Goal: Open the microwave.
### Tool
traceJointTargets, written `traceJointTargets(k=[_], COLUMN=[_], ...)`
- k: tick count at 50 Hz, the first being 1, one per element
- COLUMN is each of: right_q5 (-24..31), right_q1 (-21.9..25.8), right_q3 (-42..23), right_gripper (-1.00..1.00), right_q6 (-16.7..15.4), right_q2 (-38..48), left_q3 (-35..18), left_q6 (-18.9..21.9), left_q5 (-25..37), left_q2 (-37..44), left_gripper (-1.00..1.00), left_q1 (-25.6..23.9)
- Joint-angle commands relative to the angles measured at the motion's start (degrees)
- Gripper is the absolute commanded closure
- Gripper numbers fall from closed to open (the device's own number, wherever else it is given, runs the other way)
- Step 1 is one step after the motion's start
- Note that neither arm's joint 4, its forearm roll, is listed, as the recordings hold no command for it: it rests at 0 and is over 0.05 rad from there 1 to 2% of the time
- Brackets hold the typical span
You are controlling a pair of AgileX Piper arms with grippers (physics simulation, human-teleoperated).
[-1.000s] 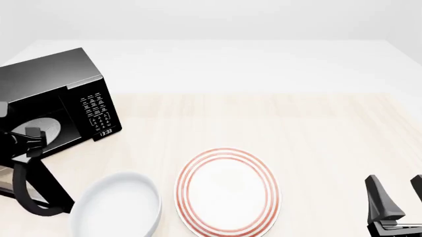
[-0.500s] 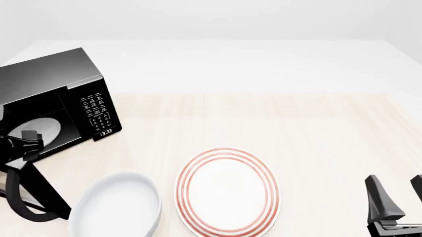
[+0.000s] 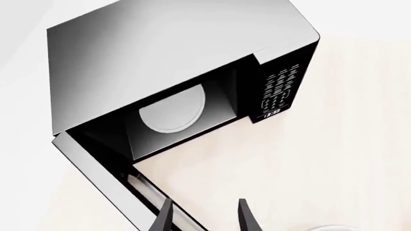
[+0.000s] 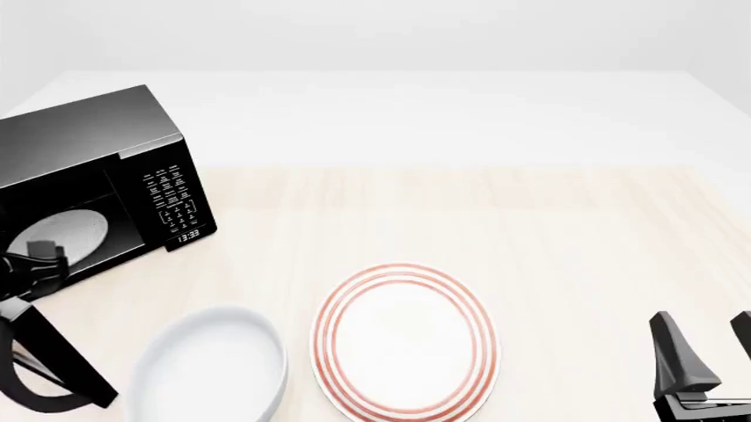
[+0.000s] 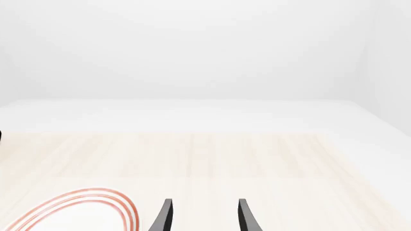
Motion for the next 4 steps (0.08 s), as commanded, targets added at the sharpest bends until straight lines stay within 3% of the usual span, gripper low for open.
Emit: traceJointTargets(k=[1, 4], right_q5=[0.0, 0.0], right_q1=[-0.02, -0.01], right_q3=[0.0, 0.0], right_gripper=[-1.0, -1.0], right_q6=[-0.01, 0.0], right_q2=[-0.01, 0.0], left_q3=[7.03, 7.22], left_q6=[0.68, 0.63], left_q5=[2.44, 2.62], left_q2=[0.98, 0.6], left_gripper=[-1.0, -1.0], left_q1=[0.98, 1.13])
